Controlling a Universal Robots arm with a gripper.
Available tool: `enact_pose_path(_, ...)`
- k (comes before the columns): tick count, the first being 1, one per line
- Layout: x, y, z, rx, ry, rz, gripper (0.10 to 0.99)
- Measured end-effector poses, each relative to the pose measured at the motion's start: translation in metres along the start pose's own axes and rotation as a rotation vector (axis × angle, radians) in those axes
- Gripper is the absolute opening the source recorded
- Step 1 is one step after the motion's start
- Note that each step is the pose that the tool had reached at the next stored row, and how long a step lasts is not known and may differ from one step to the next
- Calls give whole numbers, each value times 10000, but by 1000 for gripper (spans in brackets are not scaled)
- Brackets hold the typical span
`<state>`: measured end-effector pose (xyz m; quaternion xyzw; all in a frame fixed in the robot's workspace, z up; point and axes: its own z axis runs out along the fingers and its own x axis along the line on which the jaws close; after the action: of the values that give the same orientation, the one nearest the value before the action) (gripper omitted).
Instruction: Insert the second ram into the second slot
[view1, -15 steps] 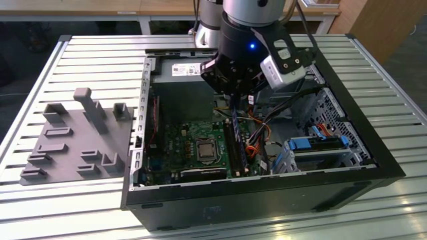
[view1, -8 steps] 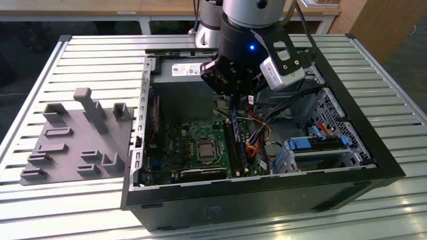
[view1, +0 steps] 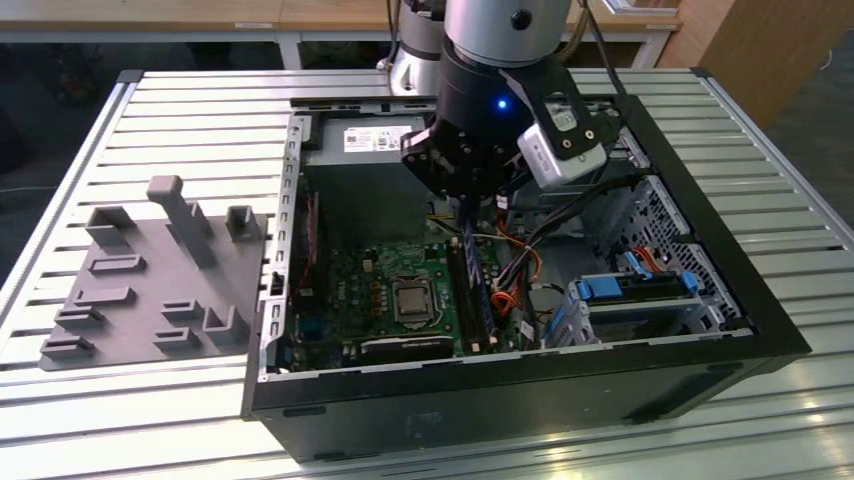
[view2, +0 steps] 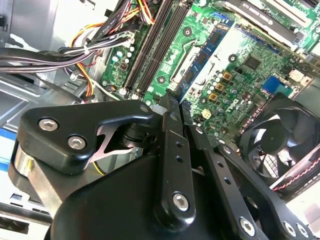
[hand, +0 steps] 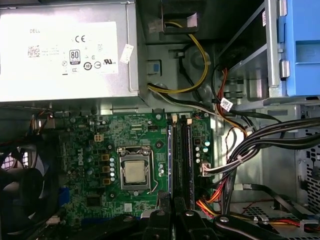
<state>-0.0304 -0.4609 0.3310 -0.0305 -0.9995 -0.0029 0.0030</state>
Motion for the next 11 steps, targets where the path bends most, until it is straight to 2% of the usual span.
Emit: enact_pose_path(11,-1,0,57,0,0,0,137)
